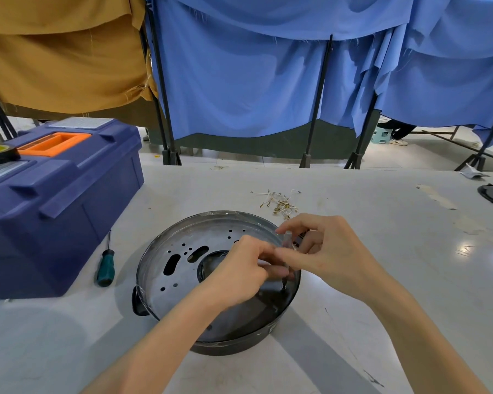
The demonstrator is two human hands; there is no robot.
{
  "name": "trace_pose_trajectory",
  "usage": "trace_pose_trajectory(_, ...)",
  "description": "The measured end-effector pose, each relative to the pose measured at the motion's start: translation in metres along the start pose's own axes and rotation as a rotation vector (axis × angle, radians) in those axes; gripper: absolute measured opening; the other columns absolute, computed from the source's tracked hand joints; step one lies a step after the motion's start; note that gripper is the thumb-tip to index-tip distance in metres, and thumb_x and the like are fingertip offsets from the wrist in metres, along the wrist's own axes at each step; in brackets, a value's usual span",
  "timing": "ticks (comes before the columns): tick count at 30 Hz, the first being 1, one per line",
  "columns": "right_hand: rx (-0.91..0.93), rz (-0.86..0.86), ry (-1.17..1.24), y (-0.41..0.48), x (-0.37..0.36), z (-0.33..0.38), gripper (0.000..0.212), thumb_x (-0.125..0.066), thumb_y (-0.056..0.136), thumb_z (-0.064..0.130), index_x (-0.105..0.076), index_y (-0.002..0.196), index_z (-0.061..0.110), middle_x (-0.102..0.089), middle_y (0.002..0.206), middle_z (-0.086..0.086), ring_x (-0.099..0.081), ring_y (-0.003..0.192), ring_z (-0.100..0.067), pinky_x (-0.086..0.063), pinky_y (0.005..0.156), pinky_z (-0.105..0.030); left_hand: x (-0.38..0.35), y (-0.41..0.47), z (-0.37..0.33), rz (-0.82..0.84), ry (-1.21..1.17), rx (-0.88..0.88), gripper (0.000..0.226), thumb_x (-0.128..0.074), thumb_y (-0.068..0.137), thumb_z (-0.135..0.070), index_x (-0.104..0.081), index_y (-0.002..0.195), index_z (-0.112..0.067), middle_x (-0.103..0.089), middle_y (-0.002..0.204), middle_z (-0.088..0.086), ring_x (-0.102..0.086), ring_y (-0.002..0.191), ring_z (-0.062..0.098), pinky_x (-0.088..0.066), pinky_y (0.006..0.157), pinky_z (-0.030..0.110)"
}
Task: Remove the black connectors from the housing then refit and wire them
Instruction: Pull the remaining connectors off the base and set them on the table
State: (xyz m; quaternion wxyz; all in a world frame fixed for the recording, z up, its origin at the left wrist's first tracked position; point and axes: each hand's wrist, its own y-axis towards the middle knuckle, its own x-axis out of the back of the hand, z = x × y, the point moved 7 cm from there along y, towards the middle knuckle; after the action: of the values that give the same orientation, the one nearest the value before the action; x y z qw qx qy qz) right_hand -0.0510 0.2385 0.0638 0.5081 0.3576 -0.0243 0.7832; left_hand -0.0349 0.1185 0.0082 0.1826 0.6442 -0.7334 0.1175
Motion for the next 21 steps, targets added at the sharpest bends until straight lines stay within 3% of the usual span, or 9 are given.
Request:
trace_pose_trajectory(2, 0.017, 0.002, 0.023, -0.0001, 0.0000, 0.0015, 0.012, -0.075, 0.075, 0.011, -0.070, 0.079, 0.021, -0.068, 0.064, 0.003, -0.066, 0.053, -0.014, -0.053, 0.055, -0.025, -0.0007, -0.0014, -0.0030, 0.014, -0.008, -0.025, 0.010, -0.075, 0.078, -0.001, -0.072, 0.083, -0.009, -0.074, 0.084, 0.005, -0.070, 0.087, 0.019, -0.052, 0.093, 0.040)
trace_pose_trajectory(5, -0.014, -0.055, -0.020, 0.0023, 0.0027, -0.0003, 0.021, -0.085, 0.070, 0.023, -0.064, 0.067, 0.019, -0.067, 0.058, 0.001, -0.063, 0.051, -0.012, -0.051, 0.052, -0.025, 0.0001, -0.0012, -0.0051, -0.015, 0.004, -0.038, 0.018, -0.082, 0.072, -0.011, -0.070, 0.084, -0.008, -0.072, 0.084, 0.008, -0.067, 0.087, 0.028, -0.053, 0.088, 0.047)
trace_pose_trajectory(8, -0.006, -0.035, -0.093, 0.0012, 0.0023, 0.0014, 0.022, -0.084, 0.068, 0.035, -0.065, 0.077, 0.028, -0.066, 0.070, 0.017, -0.060, 0.051, -0.007, -0.049, 0.054, -0.024, -0.0008, 0.0015, 0.0017, -0.005, 0.013, 0.003, 0.007, -0.071, 0.082, -0.001, -0.071, 0.089, -0.004, -0.075, 0.088, 0.009, -0.071, 0.090, 0.017, -0.053, 0.092, 0.040)
trace_pose_trajectory(10, 0.029, 0.006, -0.080, -0.0004, 0.0004, 0.0051, 0.020, -0.079, 0.074, 0.023, -0.067, 0.089, 0.030, -0.066, 0.079, 0.018, -0.065, 0.054, -0.009, -0.054, 0.060, -0.028, -0.0015, 0.0008, 0.0007, 0.010, 0.013, -0.005, 0.014, -0.067, 0.084, 0.003, -0.072, 0.088, -0.009, -0.075, 0.088, 0.008, -0.070, 0.088, 0.011, -0.053, 0.092, 0.033)
trace_pose_trajectory(14, 0.020, -0.030, -0.032, 0.0020, 0.0025, 0.0042, 0.016, -0.078, 0.072, 0.009, -0.064, 0.074, 0.018, -0.066, 0.062, 0.001, -0.064, 0.053, -0.015, -0.056, 0.056, -0.033, -0.0006, -0.0007, -0.0033, -0.015, -0.025, -0.019, 0.018, -0.081, 0.074, -0.010, -0.069, 0.087, -0.013, -0.073, 0.086, 0.005, -0.069, 0.087, 0.019, -0.054, 0.089, 0.035)
trace_pose_trajectory(16, 0.000, -0.047, -0.058, 0.0021, 0.0017, 0.0010, 0.019, -0.078, 0.071, 0.014, -0.060, 0.070, 0.019, -0.064, 0.057, 0.006, -0.058, 0.048, -0.014, -0.050, 0.052, -0.027, -0.0001, -0.0004, -0.0029, -0.026, -0.012, -0.018, 0.014, -0.077, 0.077, -0.008, -0.069, 0.089, -0.007, -0.073, 0.088, 0.008, -0.069, 0.089, 0.019, -0.053, 0.090, 0.033)
trace_pose_trajectory(19, 0.019, -0.036, -0.108, -0.0010, 0.0001, 0.0025, 0.015, -0.076, 0.074, 0.022, -0.066, 0.082, 0.027, -0.064, 0.066, 0.021, -0.057, 0.047, -0.010, -0.046, 0.054, -0.020, -0.0004, -0.0011, -0.0024, -0.008, 0.012, -0.009, 0.011, -0.067, 0.084, 0.002, -0.072, 0.086, -0.007, -0.075, 0.086, 0.005, -0.070, 0.088, 0.011, -0.053, 0.084, 0.021)
trace_pose_trajectory(21, 0.036, -0.029, -0.062, -0.0019, 0.0007, 0.0030, 0.013, -0.073, 0.076, 0.014, -0.071, 0.083, 0.025, -0.067, 0.062, 0.009, -0.063, 0.051, -0.013, -0.053, 0.059, -0.028, -0.0015, -0.0017, -0.0019, 0.010, 0.010, -0.009, 0.015, -0.065, 0.084, 0.006, -0.073, 0.090, -0.005, -0.075, 0.090, 0.009, -0.069, 0.092, 0.018, -0.053, 0.089, 0.027)
